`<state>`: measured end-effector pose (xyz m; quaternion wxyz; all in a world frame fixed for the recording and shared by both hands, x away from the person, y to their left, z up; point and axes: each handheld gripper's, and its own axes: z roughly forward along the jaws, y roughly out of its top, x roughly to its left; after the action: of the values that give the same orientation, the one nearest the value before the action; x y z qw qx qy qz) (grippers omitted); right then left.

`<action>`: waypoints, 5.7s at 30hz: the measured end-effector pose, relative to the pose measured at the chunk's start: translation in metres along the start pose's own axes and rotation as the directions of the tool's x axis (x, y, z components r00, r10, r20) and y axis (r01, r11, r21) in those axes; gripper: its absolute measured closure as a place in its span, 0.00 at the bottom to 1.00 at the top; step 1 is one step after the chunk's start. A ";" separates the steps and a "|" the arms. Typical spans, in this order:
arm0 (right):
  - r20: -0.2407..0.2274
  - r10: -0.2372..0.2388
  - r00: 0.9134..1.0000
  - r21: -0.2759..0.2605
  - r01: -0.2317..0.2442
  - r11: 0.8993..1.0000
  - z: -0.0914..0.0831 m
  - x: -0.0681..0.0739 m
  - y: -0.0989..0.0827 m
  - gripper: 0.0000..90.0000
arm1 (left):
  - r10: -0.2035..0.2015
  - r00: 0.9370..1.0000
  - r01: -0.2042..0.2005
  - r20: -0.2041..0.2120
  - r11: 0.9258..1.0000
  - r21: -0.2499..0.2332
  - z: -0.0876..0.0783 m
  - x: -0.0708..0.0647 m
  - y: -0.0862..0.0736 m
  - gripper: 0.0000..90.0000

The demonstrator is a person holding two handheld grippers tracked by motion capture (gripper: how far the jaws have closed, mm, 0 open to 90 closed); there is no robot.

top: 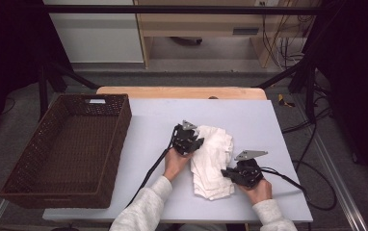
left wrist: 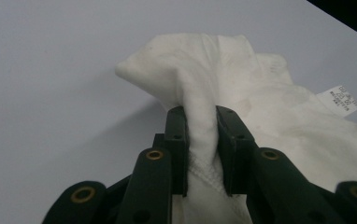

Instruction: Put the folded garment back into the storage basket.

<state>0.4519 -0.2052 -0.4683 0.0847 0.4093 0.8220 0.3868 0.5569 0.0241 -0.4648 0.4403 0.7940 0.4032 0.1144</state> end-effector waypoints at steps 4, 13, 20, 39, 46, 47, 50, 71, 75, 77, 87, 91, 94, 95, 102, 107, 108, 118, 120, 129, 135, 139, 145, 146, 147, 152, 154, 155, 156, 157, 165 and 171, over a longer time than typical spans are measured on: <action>-0.007 -0.005 1.000 -0.009 0.005 1.000 -0.003 0.002 0.002 0.93 | 0.018 1.000 -0.018 0.004 1.000 -0.016 -0.006 -0.003 0.002 0.84; -0.016 -0.023 1.000 -0.023 0.022 0.999 -0.009 0.006 0.005 0.93 | 0.036 0.999 -0.036 0.001 0.999 -0.035 -0.013 -0.006 0.003 0.84; -0.019 -0.036 0.999 -0.033 0.035 0.999 -0.014 0.009 0.008 0.93 | 0.042 0.999 -0.041 0.005 0.998 -0.055 -0.021 -0.008 0.006 0.85; -0.026 -0.066 0.998 -0.095 0.063 0.993 -0.033 0.017 0.018 0.94 | 0.062 0.998 -0.061 0.008 0.991 -0.117 -0.051 -0.010 0.015 0.85; -0.026 -0.082 0.996 -0.118 0.079 0.990 -0.040 0.021 0.022 0.94 | 0.071 0.997 -0.069 0.008 0.988 -0.137 -0.063 -0.011 0.019 0.85; -0.025 -0.084 0.996 -0.124 0.080 0.989 -0.041 0.022 0.022 0.94 | 0.072 0.997 -0.070 0.008 0.988 -0.139 -0.065 -0.011 0.019 0.85; -0.026 -0.088 0.996 -0.132 0.084 0.988 -0.044 0.023 0.024 0.94 | 0.069 0.997 -0.066 0.014 0.986 -0.151 -0.069 -0.012 0.020 0.85; -0.031 -0.120 0.992 -0.187 0.112 0.976 -0.059 0.037 0.037 0.93 | 0.088 0.996 -0.085 0.008 0.978 -0.193 -0.100 -0.013 0.031 0.85; -0.034 -0.124 0.992 -0.199 0.115 0.973 -0.061 0.041 0.040 0.93 | 0.093 0.996 -0.090 0.006 0.976 -0.198 -0.105 -0.013 0.032 0.85; -0.036 -0.128 0.991 -0.201 0.118 0.972 -0.063 0.043 0.041 0.93 | 0.094 0.996 -0.090 0.009 0.976 -0.200 -0.109 -0.012 0.034 0.85; -0.045 -0.138 0.989 -0.227 0.124 0.966 -0.067 0.050 0.046 0.93 | 0.104 0.995 -0.102 -0.001 0.974 -0.204 -0.119 -0.011 0.037 0.85; -0.046 -0.145 0.988 -0.238 0.131 0.963 -0.069 0.053 0.049 0.94 | 0.105 0.994 -0.104 -0.005 0.973 -0.207 -0.124 -0.011 0.038 0.84; -0.050 -0.154 0.987 -0.242 0.138 0.960 -0.069 0.056 0.051 0.93 | 0.112 0.994 -0.112 -0.012 0.972 -0.208 -0.130 -0.010 0.039 0.84; -0.056 -0.155 0.986 -0.242 0.137 0.960 -0.069 0.058 0.053 0.94 | 0.113 0.993 -0.114 -0.014 0.970 -0.213 -0.134 -0.009 0.040 0.84; -0.063 -0.169 0.984 -0.254 0.148 0.956 -0.069 0.066 0.061 0.94 | 0.110 0.994 -0.112 -0.021 0.968 -0.223 -0.145 -0.004 0.041 0.84; -0.070 -0.175 0.982 -0.257 0.151 0.954 -0.065 0.072 0.067 0.94 | 0.109 0.993 -0.114 -0.035 0.968 -0.225 -0.154 0.001 0.041 0.84; -0.070 -0.175 0.982 -0.257 0.151 0.954 -0.065 0.072 0.067 0.94 | 0.109 0.993 -0.114 -0.035 0.968 -0.225 -0.154 0.001 0.041 0.84; -0.087 -0.195 0.977 -0.273 0.165 0.948 -0.062 0.081 0.077 0.94 | 0.113 0.992 -0.123 -0.057 0.967 -0.222 -0.170 0.009 0.043 0.84; -0.095 -0.197 0.976 -0.278 0.164 0.947 -0.062 0.083 0.081 0.94 | 0.113 0.992 -0.125 -0.064 0.966 -0.228 -0.176 0.011 0.043 0.84; -0.115 -0.223 0.968 -0.294 0.181 0.938 -0.057 0.095 0.094 0.94 | 0.106 0.991 -0.123 -0.081 0.963 -0.239 -0.195 0.020 0.044 0.84; -0.125 -0.239 0.963 -0.301 0.193 0.934 -0.054 0.103 0.102 0.94 | 0.102 0.991 -0.121 -0.092 0.963 -0.241 -0.204 0.025 0.044 0.84; -0.130 -0.252 0.959 -0.307 0.203 0.930 -0.052 0.109 0.108 0.94 | 0.100 0.990 -0.122 -0.101 0.963 -0.241 -0.210 0.028 0.045 0.84; -0.137 -0.261 0.956 -0.315 0.208 0.926 -0.053 0.114 0.114 0.94 | 0.105 0.988 -0.131 -0.116 0.961 -0.243 -0.222 0.031 0.047 0.84; -0.139 -0.263 0.955 -0.321 0.208 0.924 -0.052 0.116 0.116 0.94 | 0.101 0.988 -0.127 -0.113 0.961 -0.246 -0.225 0.032 0.047 0.84; -0.143 -0.264 0.954 -0.322 0.207 0.924 -0.052 0.116 0.117 0.94 | 0.101 0.988 -0.127 -0.113 0.961 -0.246 -0.225 0.032 0.047 0.84; -0.147 -0.273 0.951 -0.323 0.215 0.922 -0.053 0.120 0.121 0.93 | 0.097 0.986 -0.129 -0.132 0.957 -0.261 -0.236 0.030 0.047 0.84; -0.148 -0.281 0.948 -0.327 0.222 0.919 -0.055 0.122 0.123 0.94 | 0.096 0.985 -0.132 -0.143 0.954 -0.268 -0.242 0.027 0.048 0.84; -0.149 -0.281 0.948 -0.331 0.220 0.917 -0.056 0.123 0.124 0.94 | 0.096 0.985 -0.132 -0.143 0.953 -0.271 -0.244 0.027 0.048 0.84; -0.151 -0.283 0.947 -0.333 0.221 0.917 -0.056 0.124 0.124 0.94 | 0.097 0.986 -0.131 -0.135 0.953 -0.274 -0.246 0.025 0.048 0.84; -0.154 -0.283 0.947 -0.336 0.219 0.916 -0.057 0.124 0.125 0.94 | 0.100 0.985 -0.137 -0.143 0.952 -0.276 -0.248 0.024 0.049 0.84; -0.162 -0.294 0.942 -0.350 0.223 0.910 -0.058 0.130 0.128 0.94 | 0.116 0.981 -0.155 -0.158 0.952 -0.262 -0.259 0.023 0.053 0.84; -0.173 -0.302 0.937 -0.359 0.226 0.906 -0.054 0.137 0.134 0.94 | 0.111 0.978 -0.155 -0.176 0.953 -0.260 -0.269 0.029 0.053 0.84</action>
<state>0.4194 -0.0856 -0.3120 0.1113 0.2269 0.7968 0.5488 0.4597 0.1933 -0.2702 0.5030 0.7395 0.3631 0.2613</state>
